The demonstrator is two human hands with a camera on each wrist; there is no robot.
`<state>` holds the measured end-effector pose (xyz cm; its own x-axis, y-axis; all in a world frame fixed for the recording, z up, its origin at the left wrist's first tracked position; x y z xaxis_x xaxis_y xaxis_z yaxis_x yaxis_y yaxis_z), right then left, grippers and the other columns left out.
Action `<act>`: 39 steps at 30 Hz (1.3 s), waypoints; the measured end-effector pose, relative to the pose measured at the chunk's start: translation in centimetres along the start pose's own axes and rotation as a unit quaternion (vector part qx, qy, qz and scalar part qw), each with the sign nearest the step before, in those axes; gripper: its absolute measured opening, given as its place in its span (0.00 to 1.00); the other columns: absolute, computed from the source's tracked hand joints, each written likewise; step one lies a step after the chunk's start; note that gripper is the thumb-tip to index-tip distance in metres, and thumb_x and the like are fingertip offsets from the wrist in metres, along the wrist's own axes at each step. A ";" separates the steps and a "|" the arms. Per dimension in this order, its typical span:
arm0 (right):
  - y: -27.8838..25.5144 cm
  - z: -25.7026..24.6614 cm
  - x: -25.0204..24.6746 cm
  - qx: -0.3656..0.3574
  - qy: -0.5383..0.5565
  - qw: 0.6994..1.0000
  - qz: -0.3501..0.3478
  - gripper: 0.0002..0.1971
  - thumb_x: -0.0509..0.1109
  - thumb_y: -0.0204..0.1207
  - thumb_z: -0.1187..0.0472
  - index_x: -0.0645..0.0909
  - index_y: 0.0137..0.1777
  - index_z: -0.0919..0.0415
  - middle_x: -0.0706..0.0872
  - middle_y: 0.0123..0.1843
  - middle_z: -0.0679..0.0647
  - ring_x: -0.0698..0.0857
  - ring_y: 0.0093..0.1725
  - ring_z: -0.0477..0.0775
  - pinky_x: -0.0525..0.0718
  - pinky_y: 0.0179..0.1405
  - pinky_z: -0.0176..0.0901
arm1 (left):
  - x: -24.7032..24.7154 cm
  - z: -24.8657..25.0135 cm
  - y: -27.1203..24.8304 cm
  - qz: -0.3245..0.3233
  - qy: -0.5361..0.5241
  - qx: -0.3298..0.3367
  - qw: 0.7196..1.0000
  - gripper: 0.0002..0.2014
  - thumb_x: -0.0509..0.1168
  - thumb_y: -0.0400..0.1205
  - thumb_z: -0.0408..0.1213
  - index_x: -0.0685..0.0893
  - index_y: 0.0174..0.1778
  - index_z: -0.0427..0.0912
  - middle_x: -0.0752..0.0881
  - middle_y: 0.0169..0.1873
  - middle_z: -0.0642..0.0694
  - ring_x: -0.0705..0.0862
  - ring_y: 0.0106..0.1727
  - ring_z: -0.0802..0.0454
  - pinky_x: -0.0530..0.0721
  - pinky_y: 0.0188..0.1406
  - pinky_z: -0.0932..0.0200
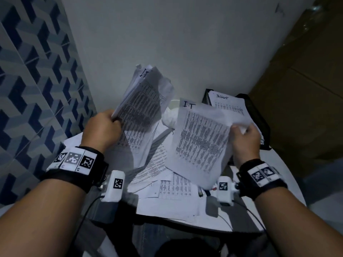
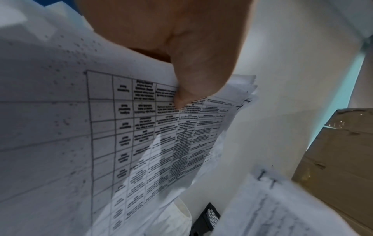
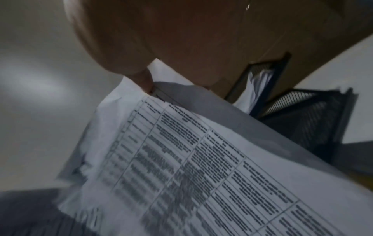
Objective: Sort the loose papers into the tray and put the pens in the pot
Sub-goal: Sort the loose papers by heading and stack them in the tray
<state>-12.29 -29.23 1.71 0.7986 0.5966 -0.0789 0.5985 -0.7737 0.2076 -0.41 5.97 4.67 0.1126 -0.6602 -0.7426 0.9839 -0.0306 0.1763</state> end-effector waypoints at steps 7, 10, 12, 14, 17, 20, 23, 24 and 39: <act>-0.5 -2.4 -2.8 0.010 0.078 0.995 -0.057 0.11 0.70 0.84 0.68 0.87 0.62 0.57 0.93 0.59 0.55 0.91 0.59 0.56 0.90 0.59 0.53 | 2.4 2.9 -2.5 -0.074 -0.149 0.014 0.986 0.10 0.67 0.85 0.33 0.81 0.36 0.38 0.85 0.34 0.42 0.82 0.36 0.47 0.76 0.37 0.53; -1.0 -2.1 -2.0 0.046 0.098 0.993 -0.049 0.08 0.73 0.82 0.64 0.88 0.59 0.57 0.94 0.57 0.54 0.92 0.58 0.59 0.89 0.62 0.62 | 4.0 4.2 -4.1 -0.135 -0.269 -0.009 0.954 0.13 0.67 0.87 0.30 0.78 0.35 0.40 0.80 0.28 0.44 0.77 0.26 0.53 0.76 0.25 0.63; -1.5 -1.8 -1.3 0.082 0.126 0.987 -0.055 0.09 0.71 0.83 0.64 0.87 0.60 0.60 0.93 0.58 0.57 0.92 0.58 0.61 0.89 0.62 0.64 | 5.1 4.4 -5.2 -0.198 -0.320 -0.058 0.925 0.12 0.66 0.88 0.35 0.78 0.39 0.39 0.76 0.27 0.41 0.75 0.27 0.48 0.75 0.23 0.60; -1.9 -1.6 -0.6 0.111 0.153 0.980 -0.063 0.12 0.68 0.84 0.65 0.86 0.65 0.60 0.92 0.61 0.58 0.91 0.60 0.62 0.89 0.62 0.62 | 5.8 4.5 -5.9 -0.228 -0.311 -0.061 0.921 0.15 0.64 0.88 0.45 0.80 0.39 0.41 0.79 0.28 0.40 0.77 0.30 0.45 0.75 0.29 0.55; -2.3 -1.4 -0.2 0.137 0.162 0.976 -0.050 0.12 0.69 0.84 0.65 0.85 0.65 0.60 0.93 0.58 0.57 0.92 0.57 0.61 0.92 0.53 0.56 | 5.9 4.9 -6.7 -0.215 -0.202 0.052 0.954 0.21 0.54 0.92 0.52 0.75 0.39 0.43 0.80 0.28 0.48 0.75 0.28 0.49 0.73 0.26 0.60; -2.7 -1.9 0.0 0.120 0.179 0.976 -0.018 0.12 0.73 0.81 0.64 0.83 0.63 0.63 0.94 0.53 0.58 0.93 0.54 0.61 0.92 0.51 0.57 | 6.3 4.9 -6.8 -0.207 -0.253 0.069 0.943 0.11 0.66 0.88 0.49 0.85 0.54 0.45 0.90 0.41 0.51 0.86 0.39 0.55 0.84 0.37 0.64; -3.0 -2.9 0.3 0.088 0.189 0.978 -0.003 0.13 0.74 0.82 0.64 0.78 0.63 0.60 0.91 0.43 0.51 0.91 0.44 0.51 0.89 0.52 0.48 | 6.7 4.6 -6.2 -0.150 -0.266 0.043 0.951 0.09 0.71 0.86 0.40 0.86 0.47 0.37 0.88 0.33 0.45 0.84 0.28 0.55 0.84 0.31 0.61; -3.3 -3.1 0.4 0.081 0.182 0.980 -0.016 0.12 0.71 0.83 0.65 0.76 0.64 0.58 0.87 0.41 0.50 0.87 0.41 0.49 0.86 0.48 0.45 | 6.7 4.5 -6.0 -0.133 -0.285 0.029 0.949 0.12 0.71 0.86 0.39 0.84 0.43 0.34 0.84 0.28 0.46 0.79 0.25 0.57 0.80 0.26 0.63; -7.3 -2.1 2.0 0.002 0.082 0.990 -0.112 0.10 0.63 0.84 0.77 0.79 0.54 0.63 0.90 0.50 0.57 0.91 0.49 0.46 0.90 0.49 0.43 | 4.3 4.1 -5.5 -0.178 -0.305 0.027 0.935 0.16 0.76 0.82 0.36 0.78 0.31 0.45 0.81 0.20 0.55 0.78 0.21 0.58 0.76 0.29 0.61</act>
<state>-15.25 -21.92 2.12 0.6253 0.7795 0.0368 0.7599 -0.6189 0.1989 -5.88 0.25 3.20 -0.3368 -0.9058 -0.2571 0.9336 -0.3567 0.0337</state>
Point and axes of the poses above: each hand's wrist, its own y-axis towards the middle knuckle, its own x-axis out of the palm, z = x × y, the point moved 1 cm from there along y, towards the middle knuckle
